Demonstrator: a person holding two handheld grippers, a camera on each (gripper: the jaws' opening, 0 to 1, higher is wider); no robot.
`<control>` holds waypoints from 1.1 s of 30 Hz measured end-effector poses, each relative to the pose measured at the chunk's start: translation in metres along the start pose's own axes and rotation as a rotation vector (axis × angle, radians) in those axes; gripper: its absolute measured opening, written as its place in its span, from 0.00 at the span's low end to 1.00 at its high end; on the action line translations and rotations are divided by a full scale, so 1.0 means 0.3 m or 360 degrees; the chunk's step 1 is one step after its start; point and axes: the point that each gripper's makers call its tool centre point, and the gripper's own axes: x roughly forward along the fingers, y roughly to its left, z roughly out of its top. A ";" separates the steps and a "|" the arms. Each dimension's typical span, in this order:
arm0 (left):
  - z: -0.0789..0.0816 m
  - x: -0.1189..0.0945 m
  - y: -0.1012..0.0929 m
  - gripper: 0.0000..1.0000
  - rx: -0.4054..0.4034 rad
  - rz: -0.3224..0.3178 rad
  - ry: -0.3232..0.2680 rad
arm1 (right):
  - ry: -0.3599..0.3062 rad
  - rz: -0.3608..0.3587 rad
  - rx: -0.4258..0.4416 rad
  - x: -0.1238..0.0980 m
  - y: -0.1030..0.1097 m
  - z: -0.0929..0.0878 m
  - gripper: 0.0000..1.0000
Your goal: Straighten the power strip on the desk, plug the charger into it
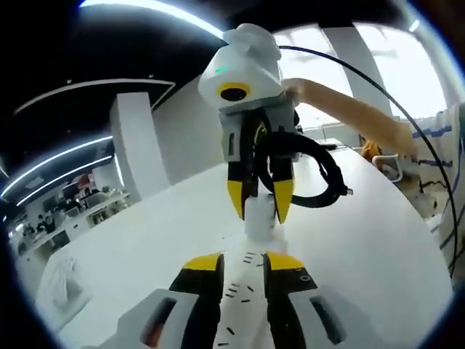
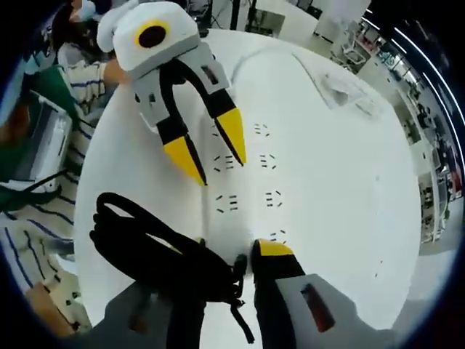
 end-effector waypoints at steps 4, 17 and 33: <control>-0.005 0.007 -0.010 0.21 -0.0007 -0.0002 0.0003 | 0.0280 -0.0027 -0.0002 0.013 -0.001 0.007 0.23; 0.002 0.002 -0.001 0.21 0.0004 -0.0016 0.0000 | 0.0147 0.0014 0.0018 0.039 0.052 -0.009 0.23; 0.006 -0.003 -0.003 0.21 0.0010 -0.0021 0.0002 | 0.0220 -0.0057 -0.0028 0.023 -0.008 -0.003 0.23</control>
